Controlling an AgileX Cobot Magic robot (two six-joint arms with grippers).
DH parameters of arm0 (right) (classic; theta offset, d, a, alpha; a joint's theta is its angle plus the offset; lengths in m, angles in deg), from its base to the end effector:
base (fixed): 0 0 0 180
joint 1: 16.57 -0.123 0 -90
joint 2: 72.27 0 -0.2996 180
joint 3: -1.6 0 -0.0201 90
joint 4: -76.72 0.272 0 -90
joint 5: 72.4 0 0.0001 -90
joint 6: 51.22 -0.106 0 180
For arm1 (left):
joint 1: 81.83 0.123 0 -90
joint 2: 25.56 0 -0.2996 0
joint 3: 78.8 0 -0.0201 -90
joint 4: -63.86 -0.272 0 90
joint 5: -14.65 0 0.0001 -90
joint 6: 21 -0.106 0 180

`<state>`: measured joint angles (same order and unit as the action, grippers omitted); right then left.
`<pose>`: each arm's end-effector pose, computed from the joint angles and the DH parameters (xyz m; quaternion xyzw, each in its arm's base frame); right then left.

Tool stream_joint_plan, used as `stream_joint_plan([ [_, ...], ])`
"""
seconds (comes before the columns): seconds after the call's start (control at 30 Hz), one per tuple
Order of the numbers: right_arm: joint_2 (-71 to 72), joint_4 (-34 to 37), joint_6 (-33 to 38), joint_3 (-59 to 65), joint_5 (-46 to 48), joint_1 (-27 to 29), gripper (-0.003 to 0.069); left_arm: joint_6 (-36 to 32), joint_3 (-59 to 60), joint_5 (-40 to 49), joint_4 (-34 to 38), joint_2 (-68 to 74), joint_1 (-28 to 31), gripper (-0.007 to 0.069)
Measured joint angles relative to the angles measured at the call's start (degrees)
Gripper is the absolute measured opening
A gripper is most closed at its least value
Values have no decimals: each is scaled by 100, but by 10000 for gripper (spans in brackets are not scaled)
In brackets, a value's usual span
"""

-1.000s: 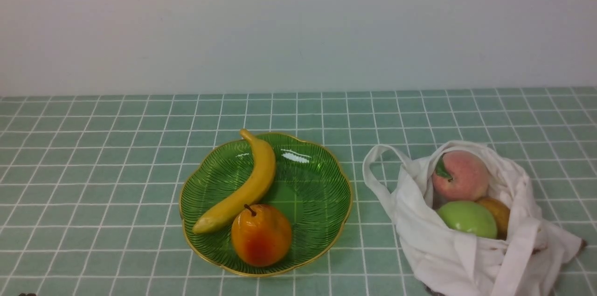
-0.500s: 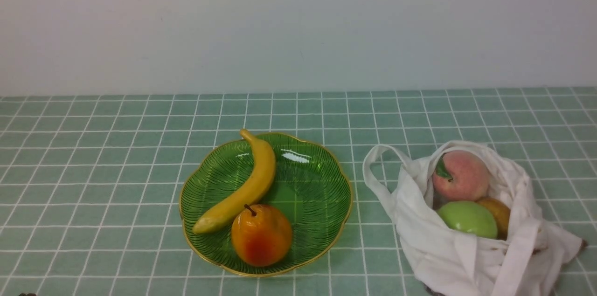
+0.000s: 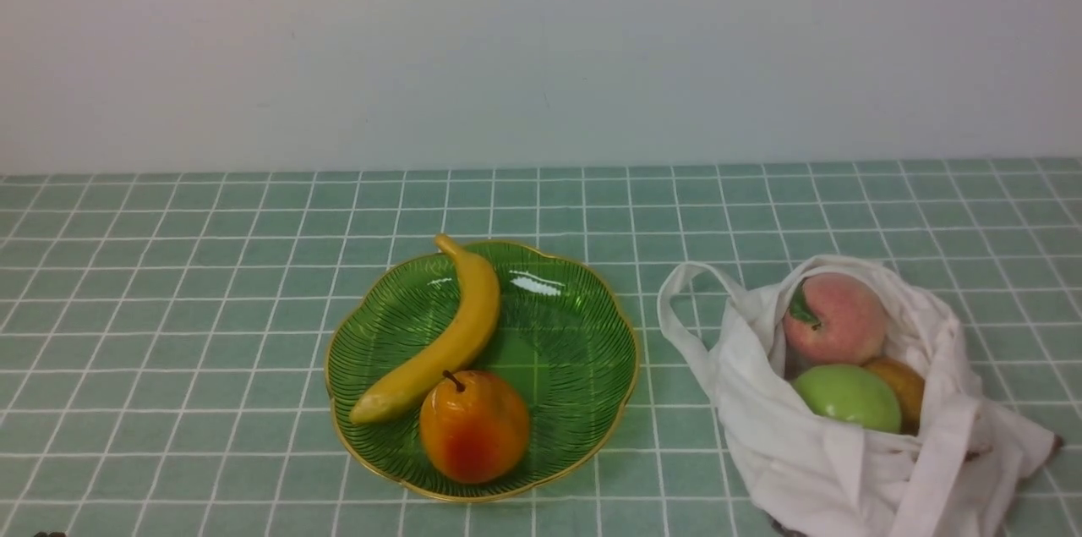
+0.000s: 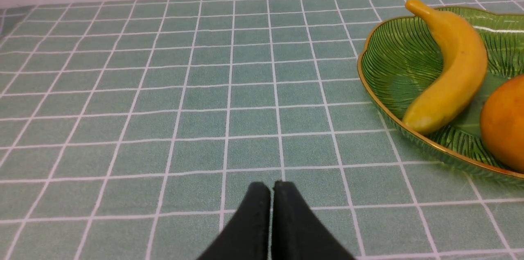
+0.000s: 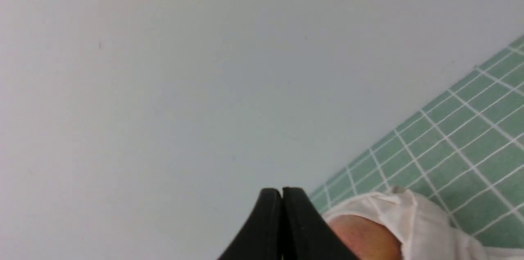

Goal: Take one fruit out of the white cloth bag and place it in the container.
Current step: 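Reach into the cloth bag and grasp a fruit inside it with the right gripper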

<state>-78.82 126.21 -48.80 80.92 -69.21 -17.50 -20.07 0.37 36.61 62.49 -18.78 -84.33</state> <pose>0.0780 0.0058 0.2005 0.2577 0.6447 0.3058 0.6515 0.0732 -0.0022 0.1649 0.0174 0.8083 -0.0075 0.5884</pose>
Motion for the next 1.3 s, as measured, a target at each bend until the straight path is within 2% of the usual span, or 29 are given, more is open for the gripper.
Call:
stream_joint_plan([
  [0.07, 0, 494, 101, 0, -112, 0, -14, 0, 0, 0, 0, 0, 0, -8],
  [0.33, 0, 1004, 286, -10, -319, 0, -14, 0, 0, 0, 0, 0, 0, -8],
  [0.53, -396, 942, 742, -1269, 561, 0, -12, 0, 0, 0, 0, 0, 0, -8],
  [0.63, -1172, 638, 973, -1949, 1272, 0, -11, 0, 0, 0, 0, 0, 0, -8],
  [0.7, -2297, 106, 1142, -2669, 2288, 0, -11, 0, 0, 0, 0, 0, 0, -8],
  [0.83, -3979, -996, 1231, -3653, 3726, 0, -11, 0, 0, 0, 0, 0, 0, -8],
  [0.87, -4070, -1068, 1231, -3705, 3797, 0, -11, 0, 0, 0, 0, 0, 0, -8],
  [0.9, -4765, -1649, 1224, -4129, 4289, 0, -11, 0, 0, 0, 0, 0, 0, -8],
  [0.93, -4930, -1794, 1205, -4229, 4392, 0, -11, 0, 0, 0, 0, 0, 0, -8],
  [0.97, -5708, -2420, 1110, -4704, 4766, 0, -11, 0, 0, 0, 0, 0, 0, -8],
  [1.13, -6969, -3122, 919, -5479, 5192, -179, -11, 0, 0, 0, 0, 0, 0, -8],
  [1.3, -7904, -3594, 226, -5974, 5194, -763, 5, 0, 0, 0, 0, 0, 0, -8],
])
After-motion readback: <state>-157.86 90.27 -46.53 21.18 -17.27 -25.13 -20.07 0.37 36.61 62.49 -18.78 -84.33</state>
